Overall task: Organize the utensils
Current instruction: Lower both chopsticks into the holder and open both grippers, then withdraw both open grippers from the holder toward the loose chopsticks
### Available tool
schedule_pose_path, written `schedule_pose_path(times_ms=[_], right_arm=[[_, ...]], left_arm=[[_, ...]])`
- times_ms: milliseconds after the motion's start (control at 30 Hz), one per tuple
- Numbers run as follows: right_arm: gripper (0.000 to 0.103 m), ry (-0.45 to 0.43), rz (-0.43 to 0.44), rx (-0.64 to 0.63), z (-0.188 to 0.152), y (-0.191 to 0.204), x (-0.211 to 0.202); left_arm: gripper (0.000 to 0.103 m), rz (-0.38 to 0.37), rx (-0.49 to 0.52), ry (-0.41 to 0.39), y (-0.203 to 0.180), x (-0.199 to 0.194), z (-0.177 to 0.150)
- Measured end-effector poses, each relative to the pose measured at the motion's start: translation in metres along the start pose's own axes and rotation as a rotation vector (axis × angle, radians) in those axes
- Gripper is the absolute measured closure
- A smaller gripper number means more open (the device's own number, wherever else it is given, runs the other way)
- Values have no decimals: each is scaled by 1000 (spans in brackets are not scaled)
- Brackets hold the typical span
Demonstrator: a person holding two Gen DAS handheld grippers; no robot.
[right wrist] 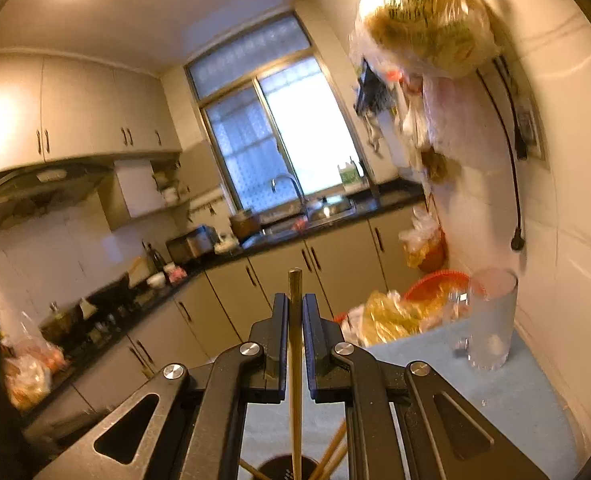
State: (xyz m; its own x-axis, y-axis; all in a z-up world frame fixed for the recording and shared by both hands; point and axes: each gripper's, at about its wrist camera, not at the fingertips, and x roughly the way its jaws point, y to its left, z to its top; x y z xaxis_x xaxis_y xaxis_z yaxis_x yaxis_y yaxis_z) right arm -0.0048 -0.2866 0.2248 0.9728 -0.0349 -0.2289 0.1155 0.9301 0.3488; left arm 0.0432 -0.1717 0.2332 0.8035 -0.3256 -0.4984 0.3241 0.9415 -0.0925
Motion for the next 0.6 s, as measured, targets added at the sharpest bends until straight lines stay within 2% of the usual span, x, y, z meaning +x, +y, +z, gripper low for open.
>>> schedule_pose_path(times_ms=[133,233,300,367,467,600], right_arm=[[95,90,0,8,-19,-8,19],[92,127,-1,32,-25,-13,22],[80,133,-2,48,-23,-15,19],[73,124,-6,45,-19,-14,12],[72,115,-5,27,-11,-9,-4],[59,102,-19,-4,-2,-2,-34]], left_arm=[[96,-4,-9,3,1,-3,-3],[83,-24,-18,-1,0,-12,-3],[79,-27,-18,-19,-1,-22,-3],[75,-33,-15,-38,-2,-34,-2],[62,-47,-18,-66,-4,-59,-2],[51,-67,-26,-107,-4,-99,-6]])
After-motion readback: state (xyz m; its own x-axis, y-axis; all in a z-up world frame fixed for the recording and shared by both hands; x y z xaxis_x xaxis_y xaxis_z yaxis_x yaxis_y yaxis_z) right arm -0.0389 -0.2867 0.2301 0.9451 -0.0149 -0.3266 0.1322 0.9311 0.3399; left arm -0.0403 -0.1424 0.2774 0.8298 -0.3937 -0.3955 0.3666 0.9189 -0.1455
